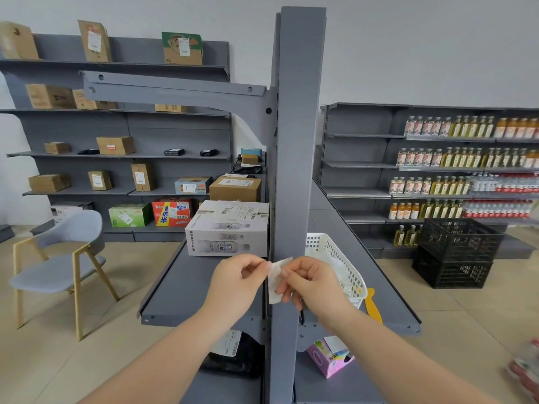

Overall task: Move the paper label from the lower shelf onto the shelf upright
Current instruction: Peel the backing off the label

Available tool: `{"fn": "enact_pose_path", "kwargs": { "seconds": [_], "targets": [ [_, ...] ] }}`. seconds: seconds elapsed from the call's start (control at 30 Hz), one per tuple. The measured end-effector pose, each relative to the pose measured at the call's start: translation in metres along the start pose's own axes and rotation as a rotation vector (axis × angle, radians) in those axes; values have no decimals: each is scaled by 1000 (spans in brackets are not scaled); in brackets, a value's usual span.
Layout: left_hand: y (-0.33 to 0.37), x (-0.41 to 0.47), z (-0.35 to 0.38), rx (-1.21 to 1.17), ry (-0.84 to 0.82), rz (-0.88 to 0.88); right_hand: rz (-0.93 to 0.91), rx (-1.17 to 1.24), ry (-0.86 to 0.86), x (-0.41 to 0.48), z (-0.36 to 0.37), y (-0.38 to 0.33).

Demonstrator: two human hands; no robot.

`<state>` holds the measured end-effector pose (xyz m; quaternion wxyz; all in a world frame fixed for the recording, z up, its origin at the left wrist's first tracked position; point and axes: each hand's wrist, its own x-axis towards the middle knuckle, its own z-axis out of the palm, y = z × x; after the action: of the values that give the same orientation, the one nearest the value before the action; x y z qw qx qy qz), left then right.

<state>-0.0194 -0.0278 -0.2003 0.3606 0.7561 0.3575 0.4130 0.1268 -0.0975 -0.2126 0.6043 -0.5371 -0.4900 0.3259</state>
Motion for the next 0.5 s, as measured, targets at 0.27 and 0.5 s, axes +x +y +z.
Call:
{"fn": "enact_pose_path", "kwargs": {
  "seconds": [0.27, 0.5],
  "targets": [
    [-5, 5, -9, -248, 92, -306, 38, 24, 50, 0, -14, 3],
    [-7, 10, -17, -273, 201, -332, 99, 33, 130, 3, -37, 11]
  ]
}}
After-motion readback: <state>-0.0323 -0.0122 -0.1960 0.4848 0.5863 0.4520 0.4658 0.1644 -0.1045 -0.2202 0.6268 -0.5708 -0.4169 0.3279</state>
